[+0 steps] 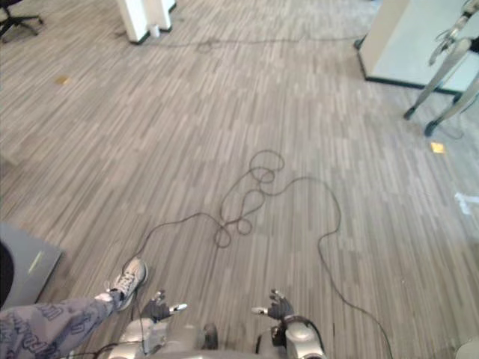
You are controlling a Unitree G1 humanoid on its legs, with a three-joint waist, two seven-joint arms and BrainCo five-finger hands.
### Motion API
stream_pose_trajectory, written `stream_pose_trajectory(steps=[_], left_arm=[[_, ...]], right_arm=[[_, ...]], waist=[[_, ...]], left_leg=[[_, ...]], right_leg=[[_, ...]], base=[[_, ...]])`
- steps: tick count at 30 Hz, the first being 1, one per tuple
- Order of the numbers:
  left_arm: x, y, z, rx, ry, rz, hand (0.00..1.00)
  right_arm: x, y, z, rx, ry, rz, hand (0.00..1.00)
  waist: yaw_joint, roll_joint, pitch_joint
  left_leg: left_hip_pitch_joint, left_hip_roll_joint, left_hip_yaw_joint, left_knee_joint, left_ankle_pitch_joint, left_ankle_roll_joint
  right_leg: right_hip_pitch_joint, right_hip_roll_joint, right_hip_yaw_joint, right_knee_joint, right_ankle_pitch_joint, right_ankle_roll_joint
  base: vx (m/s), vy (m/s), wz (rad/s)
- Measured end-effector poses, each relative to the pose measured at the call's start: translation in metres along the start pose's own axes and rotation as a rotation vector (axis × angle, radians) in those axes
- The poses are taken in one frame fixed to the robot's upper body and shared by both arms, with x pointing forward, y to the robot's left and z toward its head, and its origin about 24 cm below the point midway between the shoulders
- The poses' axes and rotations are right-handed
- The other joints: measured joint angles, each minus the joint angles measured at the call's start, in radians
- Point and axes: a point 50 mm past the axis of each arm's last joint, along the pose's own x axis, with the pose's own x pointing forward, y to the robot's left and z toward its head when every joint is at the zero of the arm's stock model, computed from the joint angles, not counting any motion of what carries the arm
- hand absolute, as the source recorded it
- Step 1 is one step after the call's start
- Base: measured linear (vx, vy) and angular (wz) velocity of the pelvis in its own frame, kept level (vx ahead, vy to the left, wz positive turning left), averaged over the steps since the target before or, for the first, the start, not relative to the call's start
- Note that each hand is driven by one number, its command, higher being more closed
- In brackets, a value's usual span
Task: Organize washtable
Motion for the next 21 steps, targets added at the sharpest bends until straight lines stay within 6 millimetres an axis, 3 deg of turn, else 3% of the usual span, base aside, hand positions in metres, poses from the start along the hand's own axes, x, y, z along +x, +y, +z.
stream_pose_trajectory(steps=[2,3,4,6,7,8,9,10,11,12,13,14,15,17,19,20,21], left_arm=[[0.0,-0.001,-0.002,0.005,0.011,-0.005,0.0],[0.001,-0.002,-0.003,0.013,0.019,-0.011,0.0],[0.001,-0.004,-0.002,0.028,0.022,-0.022,0.0],[0.0,-0.002,-0.008,0.041,0.044,-0.027,0.0],[-0.001,-0.002,-0.011,0.043,0.053,-0.027,0.0],[-0.003,-0.003,-0.018,0.045,0.075,-0.034,0.0],[-0.005,-0.005,-0.023,0.038,0.088,-0.038,0.0],[-0.006,-0.007,-0.024,0.03,0.092,-0.04,0.0],[-0.006,-0.005,-0.025,-0.002,0.096,-0.023,0.0],[-0.007,-0.006,-0.028,-0.044,0.101,-0.011,0.0],[-0.007,-0.008,-0.027,-0.062,0.101,-0.008,0.0],[-0.006,-0.008,-0.023,-0.08,0.081,-0.004,0.0],[-0.005,-0.005,-0.016,-0.077,0.05,0.002,0.0],[-0.006,-0.001,-0.01,-0.083,0.005,0.01,0.0],[-0.006,0.001,-0.002,-0.11,-0.039,0.018,0.0],[-0.006,0.001,-0.001,-0.124,-0.044,0.019,0.0],[-0.006,0.0,0.002,-0.137,-0.055,0.018,0.0]], right_arm=[[0.001,0.0,0.005,-0.008,-0.018,0.005,0.0],[0.002,-0.002,0.009,-0.017,-0.035,0.001,0.0],[0.002,-0.006,0.009,-0.024,-0.034,-0.007,0.0],[0.003,-0.009,0.011,-0.032,-0.032,-0.012,0.0],[0.003,-0.01,0.011,-0.034,-0.031,-0.015,0.0],[0.003,-0.014,0.009,-0.04,-0.02,-0.022,0.0],[0.003,-0.015,0.009,-0.038,-0.016,-0.024,0.0],[0.003,-0.017,0.01,-0.042,-0.018,-0.029,0.0],[0.002,-0.02,0.011,-0.049,-0.025,-0.035,0.0],[0.002,-0.024,0.013,-0.059,-0.033,-0.044,0.0],[0.002,-0.026,0.012,-0.061,-0.027,-0.048,0.0],[0.002,-0.024,0.009,-0.056,-0.012,-0.047,0.0],[0.002,-0.018,0.006,-0.041,-0.002,-0.033,0.0],[0.0,-0.006,-0.001,-0.022,0.017,-0.007,0.0],[0.002,-0.002,-0.003,-0.023,0.037,0.008,0.0],[0.002,-0.002,-0.004,-0.022,0.045,0.008,0.0],[0.002,-0.002,-0.007,-0.018,0.062,0.006,0.0]], waist=[[-0.016,0.002,0.0],[-0.02,0.001,0.0],[-0.025,-0.003,-0.001],[-0.046,-0.01,0.0],[-0.053,-0.009,0.001],[-0.068,0.011,-0.017],[-0.069,0.034,-0.036],[-0.067,0.045,-0.038],[-0.065,0.077,-0.031],[-0.061,0.113,-0.027],[-0.049,0.12,-0.017],[-0.037,0.14,-0.007],[-0.016,0.116,0.006],[-0.004,0.087,0.001],[0.024,0.083,0.002],[0.032,0.082,0.002],[0.047,0.077,0.003]], left_leg=[[0.064,0.022,-0.003,-0.031,-0.033,-0.019],[0.094,0.034,-0.004,-0.05,-0.052,-0.033],[0.131,0.034,-0.011,-0.08,-0.063,-0.048],[0.199,0.028,-0.042,-0.116,-0.085,-0.085],[0.224,0.031,-0.054,-0.12,-0.093,-0.098],[0.245,0.055,-0.096,-0.106,-0.096,-0.103],[0.218,0.087,-0.127,-0.011,-0.095,-0.104],[0.198,0.106,-0.139,0.074,-0.09,-0.113],[0.1,0.147,-0.155,0.317,-0.022,-0.209],[-0.006,0.186,-0.166,0.579,0.14,-0.257],[-0.05,0.208,-0.158,0.701,0.16,-0.266],[-0.119,0.245,-0.123,0.872,0.134,-0.225],[-0.172,0.248,-0.082,0.938,0.108,-0.184],[-0.28,0.215,-0.045,0.893,0.093,-0.172],[-0.4,0.157,-0.032,0.639,0.038,-0.148],[-0.422,0.134,-0.037,0.53,0.041,-0.151],[-0.429,0.086,-0.043,0.27,0.07,-0.172]], right_leg=[[-0.095,0.019,-0.062,-0.166,-0.022,0.001],[-0.151,0.032,-0.083,-0.35,0.003,0.013],[-0.174,0.035,-0.097,-0.588,0.084,0.031],[-0.188,0.031,-0.098,-0.774,0.172,0.023],[-0.188,0.032,-0.087,-0.763,0.223,0.013],[-0.181,0.054,-0.078,-0.722,0.312,-0.026],[-0.182,0.078,-0.085,-0.673,0.32,-0.052],[-0.174,0.093,-0.097,-0.651,0.291,-0.066],[-0.132,0.126,-0.102,-0.637,0.242,-0.078],[-0.068,0.165,-0.089,-0.663,0.208,-0.094],[-0.027,0.189,-0.076,-0.681,0.192,-0.105],[0.07,0.222,-0.049,-0.718,0.159,-0.124],[0.163,0.225,-0.011,-0.751,0.13,-0.128],[0.272,0.213,0.029,-0.831,0.101,-0.123],[0.349,0.191,0.082,-0.885,0.085,-0.103],[0.368,0.18,0.089,-0.901,0.078,-0.091],[0.411,0.155,0.096,-0.931,0.059,-0.07]], base=[[0.46,-0.025,-0.01],[0.48,-0.061,0.1],[0.51,-0.081,0.2],[0.58,-0.147,0.45],[0.79,-0.239,0.65],[0.85,-0.279,0.53],[0.72,-0.243,0.39],[0.69,-0.261,0.05],[0.69,-0.203,-0.27],[0.69,-0.169,-0.43],[0.68,-0.082,-0.64],[0.66,-0.062,-0.7],[0.64,-0.066,-0.64],[0.6,-0.053,-0.54],[0.69,0.049,-0.66],[0.68,0.14,-0.53],[0.69,0.184,-0.43]])
